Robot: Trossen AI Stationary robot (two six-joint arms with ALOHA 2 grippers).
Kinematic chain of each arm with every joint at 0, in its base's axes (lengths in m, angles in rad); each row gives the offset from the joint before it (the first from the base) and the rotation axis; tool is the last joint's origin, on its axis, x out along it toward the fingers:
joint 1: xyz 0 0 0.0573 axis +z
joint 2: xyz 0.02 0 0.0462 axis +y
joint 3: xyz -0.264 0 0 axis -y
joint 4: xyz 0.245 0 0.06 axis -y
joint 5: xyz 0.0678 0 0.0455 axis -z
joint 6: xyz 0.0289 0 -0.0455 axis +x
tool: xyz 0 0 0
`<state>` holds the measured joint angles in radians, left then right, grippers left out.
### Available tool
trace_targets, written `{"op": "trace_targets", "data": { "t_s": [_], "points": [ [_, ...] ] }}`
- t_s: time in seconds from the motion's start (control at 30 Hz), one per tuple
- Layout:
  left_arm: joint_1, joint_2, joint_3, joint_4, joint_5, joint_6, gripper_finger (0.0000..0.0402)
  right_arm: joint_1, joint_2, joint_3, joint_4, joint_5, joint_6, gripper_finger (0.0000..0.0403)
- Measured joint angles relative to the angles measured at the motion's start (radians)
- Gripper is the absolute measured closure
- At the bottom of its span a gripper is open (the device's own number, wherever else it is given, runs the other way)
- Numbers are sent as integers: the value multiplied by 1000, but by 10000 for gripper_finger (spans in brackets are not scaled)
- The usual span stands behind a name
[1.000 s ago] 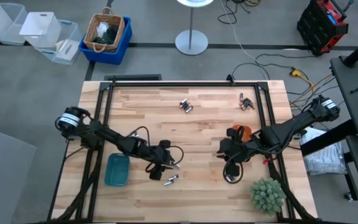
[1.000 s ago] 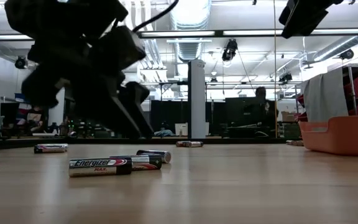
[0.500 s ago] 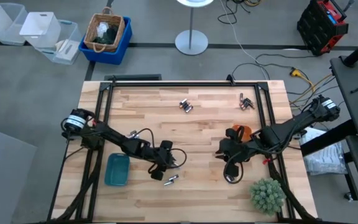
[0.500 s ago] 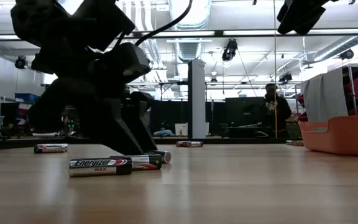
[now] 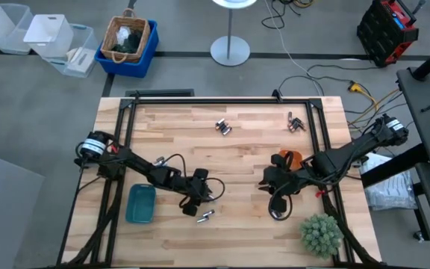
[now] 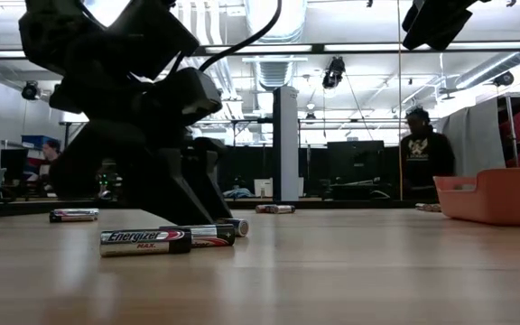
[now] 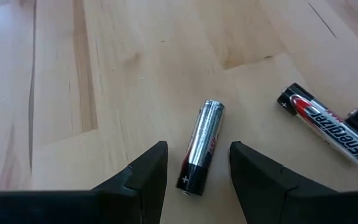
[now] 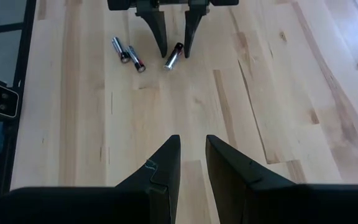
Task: Sort batteries
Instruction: Put the silver battery into the blue bin
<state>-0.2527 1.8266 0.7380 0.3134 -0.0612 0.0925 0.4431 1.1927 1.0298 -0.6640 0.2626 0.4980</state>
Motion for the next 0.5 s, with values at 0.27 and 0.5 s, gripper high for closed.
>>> {"op": "trace_targets", "data": {
  "t_s": [0.27, 0.5],
  "points": [
    [0, 2, 0, 0, 0, 0, 247, 0, 0, 0, 0, 0, 0, 335],
    [0, 3, 0, -3, 1, 2, 258, 0, 0, 0, 1, 1, 0, 335]
  ]
}}
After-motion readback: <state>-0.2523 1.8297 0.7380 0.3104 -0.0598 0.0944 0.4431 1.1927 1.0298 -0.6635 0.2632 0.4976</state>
